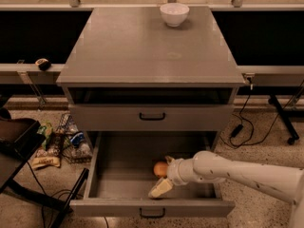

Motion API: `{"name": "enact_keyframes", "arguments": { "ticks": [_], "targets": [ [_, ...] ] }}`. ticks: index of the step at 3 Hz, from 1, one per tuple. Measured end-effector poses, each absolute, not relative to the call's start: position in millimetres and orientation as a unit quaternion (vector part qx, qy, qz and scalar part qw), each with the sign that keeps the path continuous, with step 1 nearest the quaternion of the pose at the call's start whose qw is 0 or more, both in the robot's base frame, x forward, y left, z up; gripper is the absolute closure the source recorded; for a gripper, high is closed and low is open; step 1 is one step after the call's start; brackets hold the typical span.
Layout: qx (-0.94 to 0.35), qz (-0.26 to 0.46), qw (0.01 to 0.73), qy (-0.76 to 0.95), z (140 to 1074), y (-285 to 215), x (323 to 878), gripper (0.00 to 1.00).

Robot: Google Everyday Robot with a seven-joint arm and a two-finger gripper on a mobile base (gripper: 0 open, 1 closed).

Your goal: Place orange into middle drawer

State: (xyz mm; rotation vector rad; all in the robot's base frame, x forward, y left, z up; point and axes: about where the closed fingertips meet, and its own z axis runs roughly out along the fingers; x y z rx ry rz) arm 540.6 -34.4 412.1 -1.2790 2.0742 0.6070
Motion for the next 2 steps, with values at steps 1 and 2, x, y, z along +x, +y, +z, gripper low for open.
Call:
{"name": "enact_keyframes", "arguments": {
  "ticks": [1,2],
  "targets": [
    [-0.484,0.189,0.338,0.785,464,-41,513,0.00],
    [-0.489,0.150,0.346,0.787,528,-43,458,0.00]
  ]
}}
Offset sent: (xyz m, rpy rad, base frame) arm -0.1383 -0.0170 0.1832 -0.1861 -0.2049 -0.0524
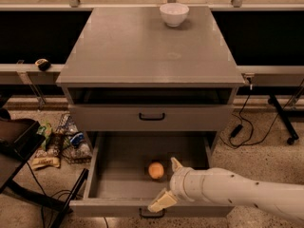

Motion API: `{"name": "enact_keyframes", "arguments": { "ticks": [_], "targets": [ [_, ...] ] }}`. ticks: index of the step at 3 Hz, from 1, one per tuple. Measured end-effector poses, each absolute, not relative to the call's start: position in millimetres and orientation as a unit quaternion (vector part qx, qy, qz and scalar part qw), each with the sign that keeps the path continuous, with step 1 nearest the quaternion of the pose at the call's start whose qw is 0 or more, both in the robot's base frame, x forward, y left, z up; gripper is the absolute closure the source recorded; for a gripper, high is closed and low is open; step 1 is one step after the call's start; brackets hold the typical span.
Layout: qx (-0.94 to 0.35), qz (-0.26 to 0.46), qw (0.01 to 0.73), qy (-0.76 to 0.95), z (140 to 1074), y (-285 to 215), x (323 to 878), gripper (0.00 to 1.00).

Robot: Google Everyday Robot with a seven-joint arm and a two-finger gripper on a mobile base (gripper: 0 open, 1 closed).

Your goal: Place orange into middle drawer

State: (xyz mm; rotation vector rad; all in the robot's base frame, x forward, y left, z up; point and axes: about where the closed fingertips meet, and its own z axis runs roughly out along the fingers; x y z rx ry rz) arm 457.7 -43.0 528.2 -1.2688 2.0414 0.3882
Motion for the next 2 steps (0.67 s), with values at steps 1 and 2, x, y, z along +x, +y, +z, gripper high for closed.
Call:
{"name": "enact_keyframes", "arguments": {
  "ticks": [1,2],
  "targets": [
    [-0.488,0.115,0.364,0.785,595,-57,433,0.00],
    [-0.467,0.079,0.414,0.778,662,-70,438,0.00]
  ]
}}
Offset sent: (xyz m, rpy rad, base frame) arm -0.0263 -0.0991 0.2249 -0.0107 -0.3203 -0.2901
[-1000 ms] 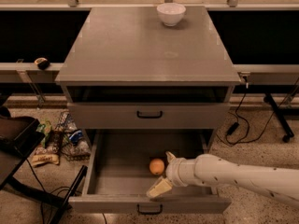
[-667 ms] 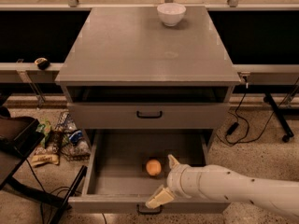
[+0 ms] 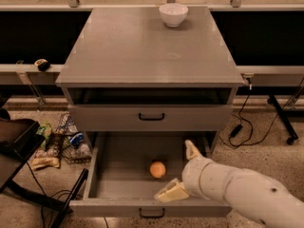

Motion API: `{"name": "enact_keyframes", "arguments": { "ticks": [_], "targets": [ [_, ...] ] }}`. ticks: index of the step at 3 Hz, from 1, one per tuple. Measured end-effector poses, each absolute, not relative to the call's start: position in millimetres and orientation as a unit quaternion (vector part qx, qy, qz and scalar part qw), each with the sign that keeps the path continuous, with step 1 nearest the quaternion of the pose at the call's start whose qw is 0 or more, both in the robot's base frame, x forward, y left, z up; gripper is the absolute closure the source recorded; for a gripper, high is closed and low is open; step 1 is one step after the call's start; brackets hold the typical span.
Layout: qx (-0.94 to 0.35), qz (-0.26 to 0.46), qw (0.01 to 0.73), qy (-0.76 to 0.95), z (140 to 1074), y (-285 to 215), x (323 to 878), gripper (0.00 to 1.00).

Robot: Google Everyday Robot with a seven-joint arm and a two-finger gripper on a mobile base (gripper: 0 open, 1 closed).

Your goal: Place orange into middle drawer

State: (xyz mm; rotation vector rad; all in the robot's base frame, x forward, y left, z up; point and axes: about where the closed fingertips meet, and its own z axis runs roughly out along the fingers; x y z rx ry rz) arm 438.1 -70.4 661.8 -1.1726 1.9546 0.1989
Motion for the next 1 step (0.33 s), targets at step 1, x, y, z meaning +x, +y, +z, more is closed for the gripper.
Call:
{"name": "enact_keyframes", "arguments": {
  "ticks": [1],
  "targets": [
    [-0.386,0.025,0.479,0.788,726.5,-120.8,452.9,0.00]
  ]
}}
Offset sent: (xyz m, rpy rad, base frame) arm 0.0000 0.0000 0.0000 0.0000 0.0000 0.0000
